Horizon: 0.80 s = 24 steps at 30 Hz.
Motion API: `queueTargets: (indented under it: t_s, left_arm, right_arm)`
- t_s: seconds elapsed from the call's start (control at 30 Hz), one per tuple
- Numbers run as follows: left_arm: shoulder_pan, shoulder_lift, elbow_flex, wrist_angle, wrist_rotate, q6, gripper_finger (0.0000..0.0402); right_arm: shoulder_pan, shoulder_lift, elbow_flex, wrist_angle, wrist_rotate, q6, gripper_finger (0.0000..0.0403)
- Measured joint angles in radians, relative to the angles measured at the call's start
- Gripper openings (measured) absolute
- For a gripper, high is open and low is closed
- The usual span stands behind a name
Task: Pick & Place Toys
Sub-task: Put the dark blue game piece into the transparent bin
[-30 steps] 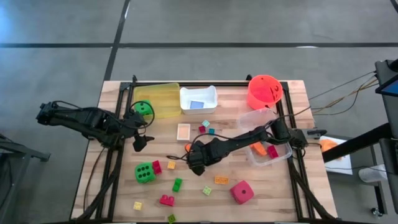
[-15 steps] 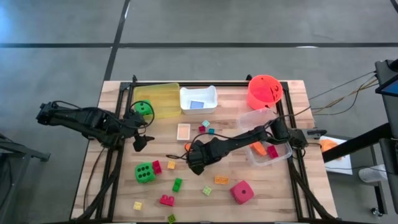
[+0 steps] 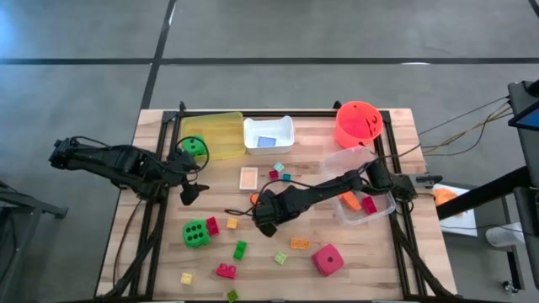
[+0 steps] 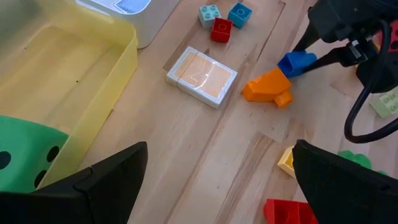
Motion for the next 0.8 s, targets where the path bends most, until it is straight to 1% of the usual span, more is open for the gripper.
queueTargets:
  t_s: [0.23,0.37,0.5,0.57,0.8]
  left_arm:
    - [0.000,0.000,0.000,0.023,-0.008,0.001,0.0385]
    - [0.000,0.000,0.000,0.081,-0.019,0.011,0.0385]
    - [0.000,0.000,0.000,0.143,-0.019,0.059,0.0385]
    - [0.000,0.000,0.000,0.165,-0.019,0.077,0.0385]
    - [0.000,0.002,0.000,0.177,-0.019,0.104,0.0385]
  right_arm:
    - [0.023,-0.015,0.034,-0.058,0.009,-0.079,0.0127]
    - [0.028,-0.042,0.033,-0.063,0.009,-0.120,0.0127]
    - [0.027,-0.096,0.033,-0.093,0.012,-0.138,0.0127]
    - [0.031,-0.126,0.030,-0.111,0.029,-0.137,0.0127]
    - [0.043,-0.260,0.009,-0.180,0.095,-0.114,0.0127]
